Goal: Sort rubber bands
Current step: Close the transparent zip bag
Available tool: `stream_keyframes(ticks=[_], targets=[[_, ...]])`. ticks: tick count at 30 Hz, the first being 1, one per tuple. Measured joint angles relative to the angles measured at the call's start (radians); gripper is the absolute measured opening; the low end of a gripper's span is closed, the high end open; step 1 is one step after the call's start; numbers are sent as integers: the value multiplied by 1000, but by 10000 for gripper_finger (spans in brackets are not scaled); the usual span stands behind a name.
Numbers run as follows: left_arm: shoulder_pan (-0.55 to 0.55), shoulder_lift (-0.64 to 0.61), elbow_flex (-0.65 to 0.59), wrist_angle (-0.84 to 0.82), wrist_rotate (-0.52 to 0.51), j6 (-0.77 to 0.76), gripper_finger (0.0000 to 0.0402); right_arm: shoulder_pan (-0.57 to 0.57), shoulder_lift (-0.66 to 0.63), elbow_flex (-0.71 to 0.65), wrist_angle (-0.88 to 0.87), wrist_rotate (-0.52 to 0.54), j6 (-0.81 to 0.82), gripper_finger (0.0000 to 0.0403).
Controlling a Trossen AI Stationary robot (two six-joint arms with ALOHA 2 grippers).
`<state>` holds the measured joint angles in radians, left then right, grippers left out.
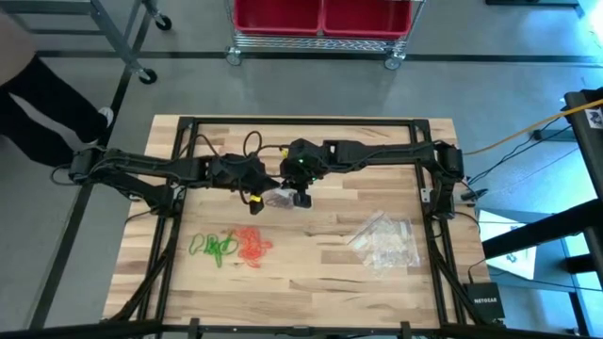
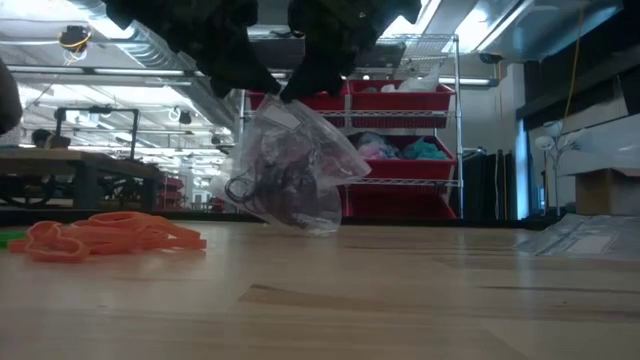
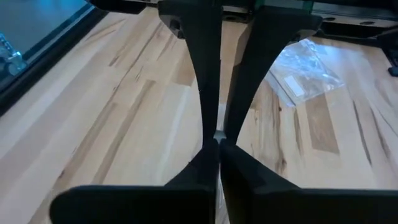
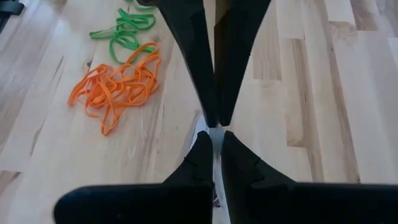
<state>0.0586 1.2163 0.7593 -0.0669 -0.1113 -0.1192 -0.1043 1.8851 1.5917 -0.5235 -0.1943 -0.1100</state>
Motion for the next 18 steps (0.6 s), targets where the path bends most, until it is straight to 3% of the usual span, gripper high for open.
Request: stream_keyframes(ticks=[9,18], targets=[[1,0,2,-20,-20,15,1,-1,0,1,-13,0,0,8],[2,-12,1,-47,-33,15,0,0,-1,0,-137,8,0,8]])
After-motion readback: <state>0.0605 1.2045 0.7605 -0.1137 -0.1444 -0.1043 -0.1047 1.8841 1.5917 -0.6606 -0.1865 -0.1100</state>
